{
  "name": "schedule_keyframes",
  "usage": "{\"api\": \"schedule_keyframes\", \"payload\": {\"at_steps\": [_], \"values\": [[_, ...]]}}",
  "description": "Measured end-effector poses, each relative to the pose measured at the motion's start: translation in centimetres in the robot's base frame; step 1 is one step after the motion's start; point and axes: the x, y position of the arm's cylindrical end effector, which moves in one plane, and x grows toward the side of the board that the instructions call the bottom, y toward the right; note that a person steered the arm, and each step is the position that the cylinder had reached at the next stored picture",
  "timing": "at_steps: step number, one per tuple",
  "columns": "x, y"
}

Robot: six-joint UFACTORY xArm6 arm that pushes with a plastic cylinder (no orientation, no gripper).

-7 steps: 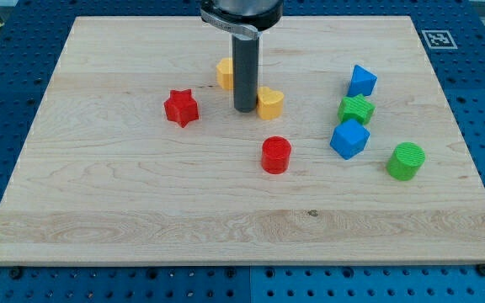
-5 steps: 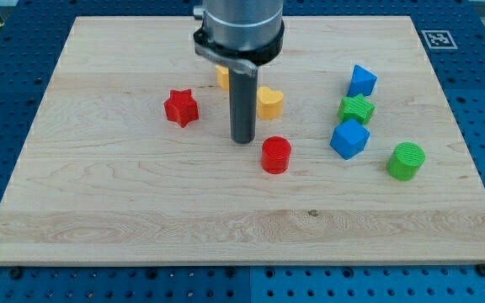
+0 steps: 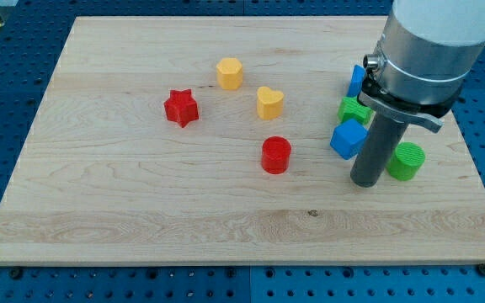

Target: Slide the green circle below the blue cube

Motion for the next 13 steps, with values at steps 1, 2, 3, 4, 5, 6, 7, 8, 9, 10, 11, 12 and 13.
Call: {"api": "schedule_keyframes", "payload": {"at_steps": [1, 2, 3, 4, 5, 6, 7, 8, 9, 10, 11, 12, 13], "values": [[0.5, 0.2], [1.9, 3.9], [1.8, 10.9], [1.1, 16.7], [0.6, 17.1], [0.6, 13.7], [0.6, 9.1], [0.6, 7.8], [0.4, 8.8], [-0.6, 9.4], [-1.7, 9.2], [-1.7, 8.5], [-1.7, 6.6]]}}
